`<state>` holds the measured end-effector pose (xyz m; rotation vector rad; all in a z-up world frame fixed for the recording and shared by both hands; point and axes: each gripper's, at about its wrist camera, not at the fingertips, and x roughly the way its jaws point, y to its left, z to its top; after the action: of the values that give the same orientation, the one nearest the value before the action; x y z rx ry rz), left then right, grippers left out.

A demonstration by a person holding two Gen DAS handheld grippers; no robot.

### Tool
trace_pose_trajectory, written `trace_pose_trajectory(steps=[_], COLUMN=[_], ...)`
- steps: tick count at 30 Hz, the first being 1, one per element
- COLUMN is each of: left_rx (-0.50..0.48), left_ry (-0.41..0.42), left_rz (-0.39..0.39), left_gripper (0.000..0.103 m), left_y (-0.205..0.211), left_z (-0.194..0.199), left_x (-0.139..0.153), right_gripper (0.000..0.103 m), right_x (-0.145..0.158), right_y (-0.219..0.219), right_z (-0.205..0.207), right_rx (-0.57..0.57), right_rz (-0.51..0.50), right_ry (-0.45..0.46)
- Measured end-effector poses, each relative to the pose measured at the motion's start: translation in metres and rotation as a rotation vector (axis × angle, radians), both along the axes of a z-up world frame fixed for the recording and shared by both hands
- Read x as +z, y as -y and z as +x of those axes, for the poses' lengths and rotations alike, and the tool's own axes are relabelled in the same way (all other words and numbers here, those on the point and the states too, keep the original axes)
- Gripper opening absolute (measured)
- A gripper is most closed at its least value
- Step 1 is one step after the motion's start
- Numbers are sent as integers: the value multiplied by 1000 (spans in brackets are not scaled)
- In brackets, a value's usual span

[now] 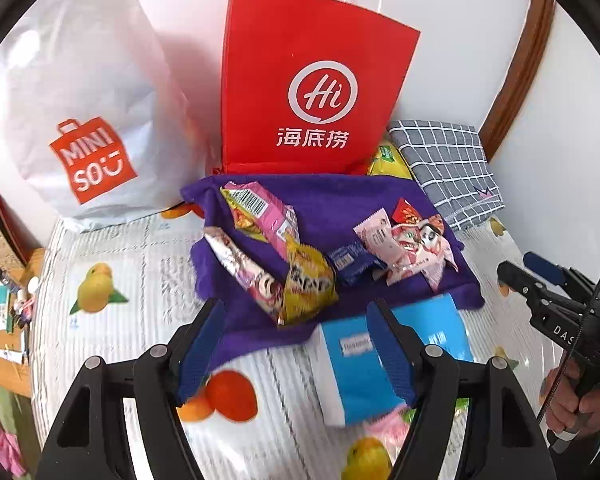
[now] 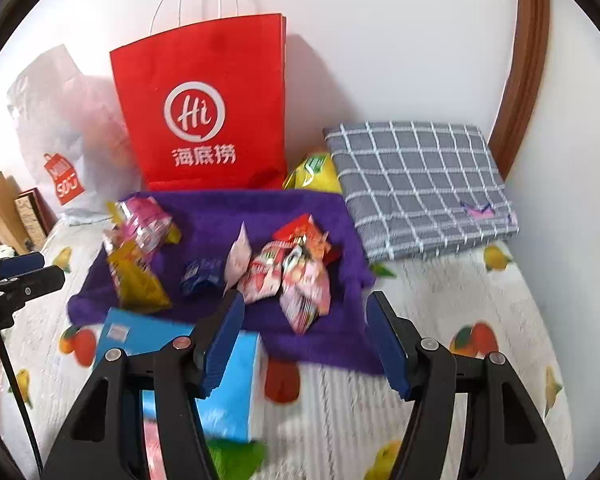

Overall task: Organize snacks
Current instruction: 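Lower the right tool to the green chip bag and grasp it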

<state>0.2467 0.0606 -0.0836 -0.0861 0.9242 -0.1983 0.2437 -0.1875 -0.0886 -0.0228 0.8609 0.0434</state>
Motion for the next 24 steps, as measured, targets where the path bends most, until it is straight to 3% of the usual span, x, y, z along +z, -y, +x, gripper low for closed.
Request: trace_pose_trajectory(steps=[5,15,24], left_rx=[13,41,72], left_ry=[17,26,3], left_rz=[1,-12,-33], left_gripper=[72,72,72], left_y=[-1,-3,-7], left_z=[-25,-71,-98], left_x=[6,8,-13], right_gripper=[58,58,63], right_x=[-5,-9,-44], right_y=[2,2,-9], right_z=[-22,-69,-92], right_rx=[16,56,129], right_rz=[24,70,113], right_ry=[-35,-48,-119])
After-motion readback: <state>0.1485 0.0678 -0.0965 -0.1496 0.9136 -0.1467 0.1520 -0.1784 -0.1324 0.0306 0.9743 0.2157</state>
